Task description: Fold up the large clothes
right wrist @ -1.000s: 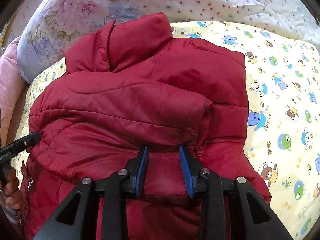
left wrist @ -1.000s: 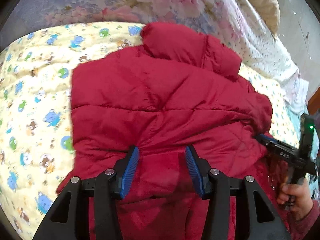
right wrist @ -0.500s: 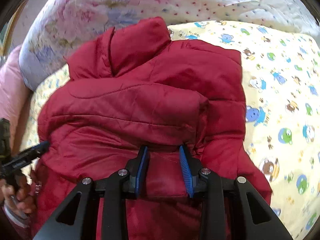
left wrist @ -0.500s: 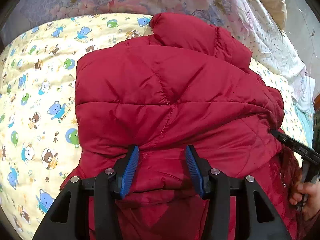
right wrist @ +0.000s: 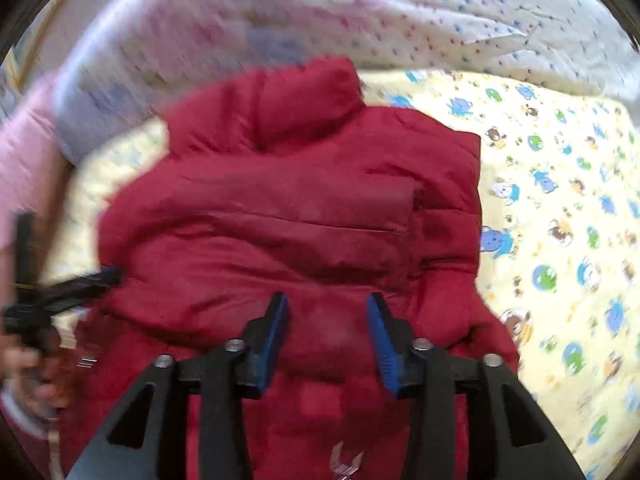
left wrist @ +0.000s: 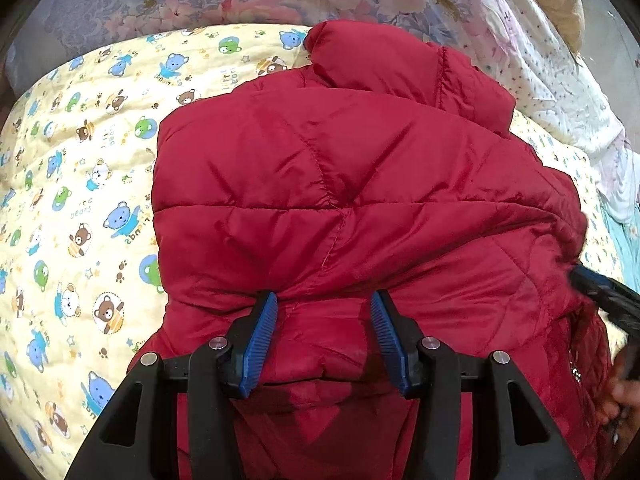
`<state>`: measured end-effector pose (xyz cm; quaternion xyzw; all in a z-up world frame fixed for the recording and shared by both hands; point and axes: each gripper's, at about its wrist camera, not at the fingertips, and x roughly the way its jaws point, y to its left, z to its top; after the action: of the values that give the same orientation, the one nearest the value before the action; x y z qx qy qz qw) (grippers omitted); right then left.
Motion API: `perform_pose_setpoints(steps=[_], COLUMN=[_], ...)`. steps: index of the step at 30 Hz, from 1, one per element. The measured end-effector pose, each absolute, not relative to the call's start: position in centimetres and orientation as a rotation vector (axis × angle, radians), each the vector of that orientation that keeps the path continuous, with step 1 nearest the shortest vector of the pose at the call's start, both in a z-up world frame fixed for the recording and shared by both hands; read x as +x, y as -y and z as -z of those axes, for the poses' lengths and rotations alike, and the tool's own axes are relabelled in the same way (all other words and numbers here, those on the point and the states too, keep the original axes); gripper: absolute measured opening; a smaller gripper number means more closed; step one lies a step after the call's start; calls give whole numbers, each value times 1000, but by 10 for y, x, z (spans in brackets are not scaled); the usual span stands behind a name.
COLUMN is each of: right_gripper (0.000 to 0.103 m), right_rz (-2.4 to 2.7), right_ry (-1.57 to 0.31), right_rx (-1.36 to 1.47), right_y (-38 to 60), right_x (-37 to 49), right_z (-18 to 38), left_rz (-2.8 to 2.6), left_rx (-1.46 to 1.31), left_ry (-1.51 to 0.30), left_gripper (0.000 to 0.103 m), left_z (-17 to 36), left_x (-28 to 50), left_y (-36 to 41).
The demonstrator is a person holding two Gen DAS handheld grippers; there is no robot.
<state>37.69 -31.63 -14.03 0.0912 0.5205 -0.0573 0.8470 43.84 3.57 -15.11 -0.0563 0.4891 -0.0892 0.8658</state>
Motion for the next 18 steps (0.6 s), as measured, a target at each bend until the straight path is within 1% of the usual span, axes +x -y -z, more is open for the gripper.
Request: perform_pose_setpoints(steps=[3,6,9,11,14,18], right_gripper=[51,51,51,51,51,51], right_rz=[123,127,121,117,108,69], right_ry=[-1098,-1069,-1039,-1031,-1025,-989], right_rx=[190,207,246,262,283,309], right_y=[321,322,327,328,328,324], right_x=[379,372,357,351,338,315], right_z=[150,143,135,132,122,106], left_rz=[185,168,159,154,146,152], left_rx=[-77,-62,-76,-92,-98,-100], left_ry=[-1012,-1002,-993,-988,-980,-964], left_gripper=[50,52,56,62,67,68], left_z=[151,148,143,140,133,117], left_x=[436,431,424,418,407,378], left_y=[-33,-32,-34,-37,-38,-42])
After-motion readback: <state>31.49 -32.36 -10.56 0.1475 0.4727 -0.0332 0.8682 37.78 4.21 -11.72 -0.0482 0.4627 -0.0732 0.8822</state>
